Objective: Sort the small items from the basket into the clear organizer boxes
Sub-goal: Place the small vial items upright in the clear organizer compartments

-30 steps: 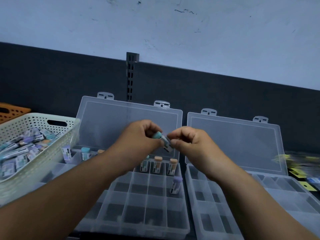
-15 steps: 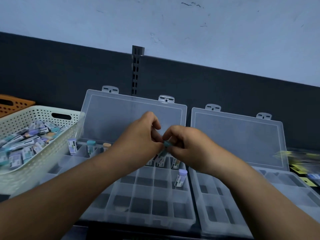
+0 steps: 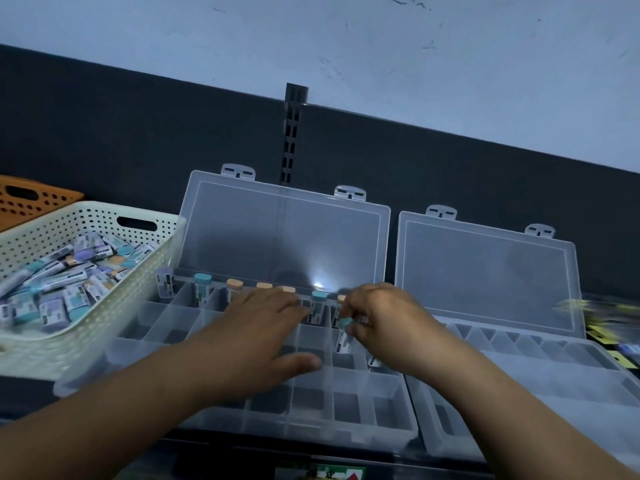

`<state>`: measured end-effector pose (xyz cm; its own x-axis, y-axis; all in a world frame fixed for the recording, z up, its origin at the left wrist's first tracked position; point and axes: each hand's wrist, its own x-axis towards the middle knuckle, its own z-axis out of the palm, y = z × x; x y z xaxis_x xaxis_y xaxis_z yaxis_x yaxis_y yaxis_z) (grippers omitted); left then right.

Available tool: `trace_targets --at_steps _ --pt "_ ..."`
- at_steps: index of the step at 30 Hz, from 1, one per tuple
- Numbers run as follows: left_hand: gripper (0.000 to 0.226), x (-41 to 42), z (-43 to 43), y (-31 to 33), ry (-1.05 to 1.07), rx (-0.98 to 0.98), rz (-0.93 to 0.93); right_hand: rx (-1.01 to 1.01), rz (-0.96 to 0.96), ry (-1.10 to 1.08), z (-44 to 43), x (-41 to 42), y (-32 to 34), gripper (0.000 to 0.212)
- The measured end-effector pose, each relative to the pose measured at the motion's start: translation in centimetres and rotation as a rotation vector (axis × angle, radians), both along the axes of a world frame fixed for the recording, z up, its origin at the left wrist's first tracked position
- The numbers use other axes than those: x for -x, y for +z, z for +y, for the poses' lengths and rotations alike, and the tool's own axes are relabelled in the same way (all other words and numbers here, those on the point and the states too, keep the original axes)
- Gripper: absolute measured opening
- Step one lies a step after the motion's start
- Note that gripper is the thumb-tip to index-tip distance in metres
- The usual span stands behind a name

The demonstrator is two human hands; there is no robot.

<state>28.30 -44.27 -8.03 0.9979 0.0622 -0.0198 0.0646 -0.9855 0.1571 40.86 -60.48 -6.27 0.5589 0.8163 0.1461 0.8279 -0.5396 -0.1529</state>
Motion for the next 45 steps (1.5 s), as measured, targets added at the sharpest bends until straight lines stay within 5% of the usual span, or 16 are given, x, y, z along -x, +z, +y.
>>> trace_targets --at_steps 9,19,27,34,45 --pt "0.084 0.8 1.1 -1.6 -0.046 -0.041 0.065 0.076 -0.013 -0.093 0.8 0.6 -1.2 0.009" --pt "0.099 2.6 4.0 0.0 -0.073 -0.093 -0.037 0.066 -0.008 -0.117 3.2 2.6 1.9 0.037" --pt "0.092 7.5 12.4 2.5 0.168 -0.185 -0.132 -0.027 -0.034 0.172 13.0 6.2 2.6 0.055" --pt "0.123 13.1 21.0 1.8 0.374 -0.225 -0.180 0.047 0.004 0.329 22.2 9.8 2.2 0.069" --pt "0.113 16.2 24.9 0.2 0.481 -0.118 -0.101 0.322 0.056 0.277 32.9 11.9 -0.3 0.060"
